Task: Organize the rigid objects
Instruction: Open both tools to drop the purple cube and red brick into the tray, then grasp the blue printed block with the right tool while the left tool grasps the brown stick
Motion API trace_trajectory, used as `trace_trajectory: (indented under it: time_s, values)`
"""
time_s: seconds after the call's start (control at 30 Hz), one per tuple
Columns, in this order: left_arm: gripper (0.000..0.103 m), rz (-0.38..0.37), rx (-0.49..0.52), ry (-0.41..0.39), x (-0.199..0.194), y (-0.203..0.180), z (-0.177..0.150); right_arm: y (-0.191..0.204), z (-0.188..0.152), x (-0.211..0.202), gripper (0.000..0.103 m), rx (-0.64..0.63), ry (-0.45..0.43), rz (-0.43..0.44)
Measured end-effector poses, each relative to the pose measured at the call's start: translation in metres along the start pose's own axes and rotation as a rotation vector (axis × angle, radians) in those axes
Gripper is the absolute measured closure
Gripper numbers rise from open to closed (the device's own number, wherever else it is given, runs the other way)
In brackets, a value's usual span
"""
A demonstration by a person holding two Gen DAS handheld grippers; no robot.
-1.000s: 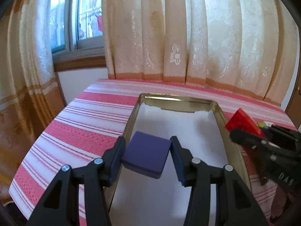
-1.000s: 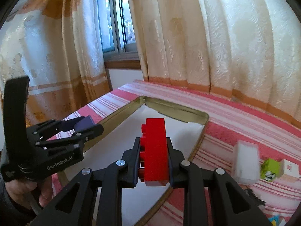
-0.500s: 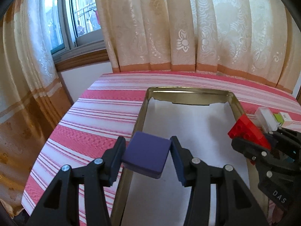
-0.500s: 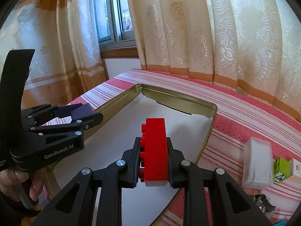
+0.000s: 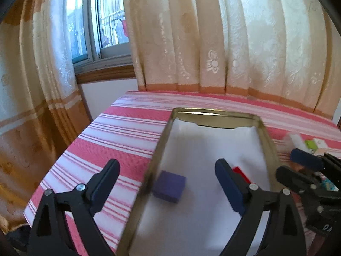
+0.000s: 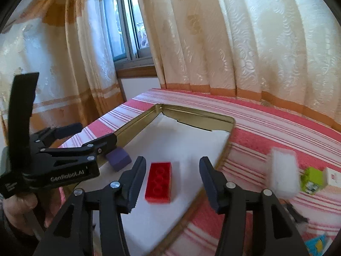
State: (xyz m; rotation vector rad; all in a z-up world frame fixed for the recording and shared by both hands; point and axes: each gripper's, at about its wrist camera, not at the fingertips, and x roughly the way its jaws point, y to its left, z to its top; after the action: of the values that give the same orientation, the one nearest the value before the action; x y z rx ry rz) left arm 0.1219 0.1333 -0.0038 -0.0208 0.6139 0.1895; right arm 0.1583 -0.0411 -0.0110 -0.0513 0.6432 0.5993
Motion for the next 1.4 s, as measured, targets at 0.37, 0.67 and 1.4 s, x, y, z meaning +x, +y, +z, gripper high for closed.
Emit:
trace_trajectory:
  time_s: [0.37, 0.67, 1.4]
  values:
    - [0.007, -0.207, 0.075, -0.091, -0.057, -0.101, -0.035, -0.081, -0.053, -0.115, 0.031, 0.084, -0.115, -0.239]
    - [0.007, -0.233, 0.16, -0.063, -0.058, -0.16, -0.05, -0.123, -0.084, -0.122, 0.03, 0.121, -0.014, -0.311]
    - [0.005, -0.212, 0.182, -0.044, -0.045, -0.18, -0.057, -0.14, -0.089, -0.083, 0.036, 0.16, 0.188, -0.235]
